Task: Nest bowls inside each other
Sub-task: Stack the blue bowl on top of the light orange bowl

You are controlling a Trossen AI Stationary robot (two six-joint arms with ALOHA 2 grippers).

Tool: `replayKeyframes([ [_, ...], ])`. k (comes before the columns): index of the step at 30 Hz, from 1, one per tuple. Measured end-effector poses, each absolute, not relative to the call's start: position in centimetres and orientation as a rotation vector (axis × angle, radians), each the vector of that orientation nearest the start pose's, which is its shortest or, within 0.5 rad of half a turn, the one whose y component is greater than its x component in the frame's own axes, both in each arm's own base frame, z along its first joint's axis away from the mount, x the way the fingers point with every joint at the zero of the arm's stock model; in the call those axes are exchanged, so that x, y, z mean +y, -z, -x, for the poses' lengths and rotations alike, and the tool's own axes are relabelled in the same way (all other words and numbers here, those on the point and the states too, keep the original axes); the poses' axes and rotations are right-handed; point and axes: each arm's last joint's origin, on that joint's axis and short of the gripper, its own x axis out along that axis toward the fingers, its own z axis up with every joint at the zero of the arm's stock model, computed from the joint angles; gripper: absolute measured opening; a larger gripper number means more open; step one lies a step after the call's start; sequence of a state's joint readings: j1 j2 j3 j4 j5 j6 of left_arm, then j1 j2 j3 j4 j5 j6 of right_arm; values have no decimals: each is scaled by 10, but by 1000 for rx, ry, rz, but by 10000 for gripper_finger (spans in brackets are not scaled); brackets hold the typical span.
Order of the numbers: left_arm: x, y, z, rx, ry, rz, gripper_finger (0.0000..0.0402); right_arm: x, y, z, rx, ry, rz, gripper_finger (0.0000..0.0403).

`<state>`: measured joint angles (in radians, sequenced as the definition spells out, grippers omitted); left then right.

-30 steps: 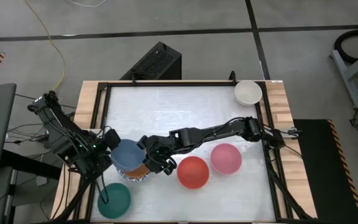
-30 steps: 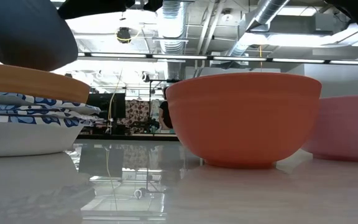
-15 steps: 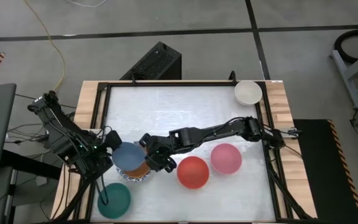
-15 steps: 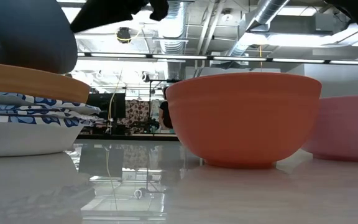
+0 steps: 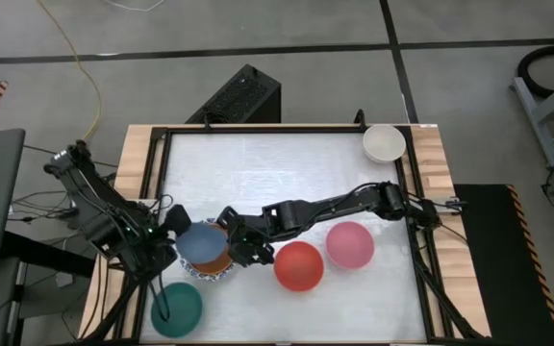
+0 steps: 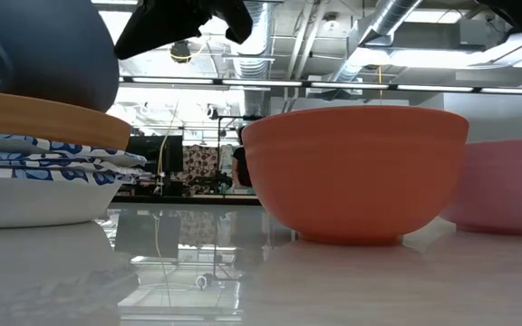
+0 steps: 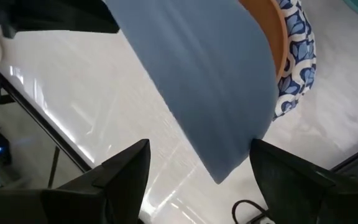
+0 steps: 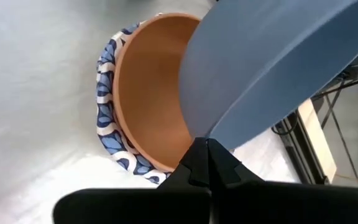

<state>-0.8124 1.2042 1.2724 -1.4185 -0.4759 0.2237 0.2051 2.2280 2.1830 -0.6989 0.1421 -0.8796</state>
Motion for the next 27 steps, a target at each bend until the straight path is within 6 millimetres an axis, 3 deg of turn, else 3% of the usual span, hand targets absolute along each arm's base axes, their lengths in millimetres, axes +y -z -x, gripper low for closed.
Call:
replayKeyframes([
  [16, -144, -313, -157, 1168, 429, -1123, 263, 112, -295, -485, 699, -342, 1059, 5],
  [20, -145, -311, -159, 1175, 422, -1132, 263, 113, -295, -485, 698, -341, 1028, 33],
  [27, -145, -312, -159, 1167, 401, -1123, 263, 112, -295, -485, 714, -315, 956, 117],
])
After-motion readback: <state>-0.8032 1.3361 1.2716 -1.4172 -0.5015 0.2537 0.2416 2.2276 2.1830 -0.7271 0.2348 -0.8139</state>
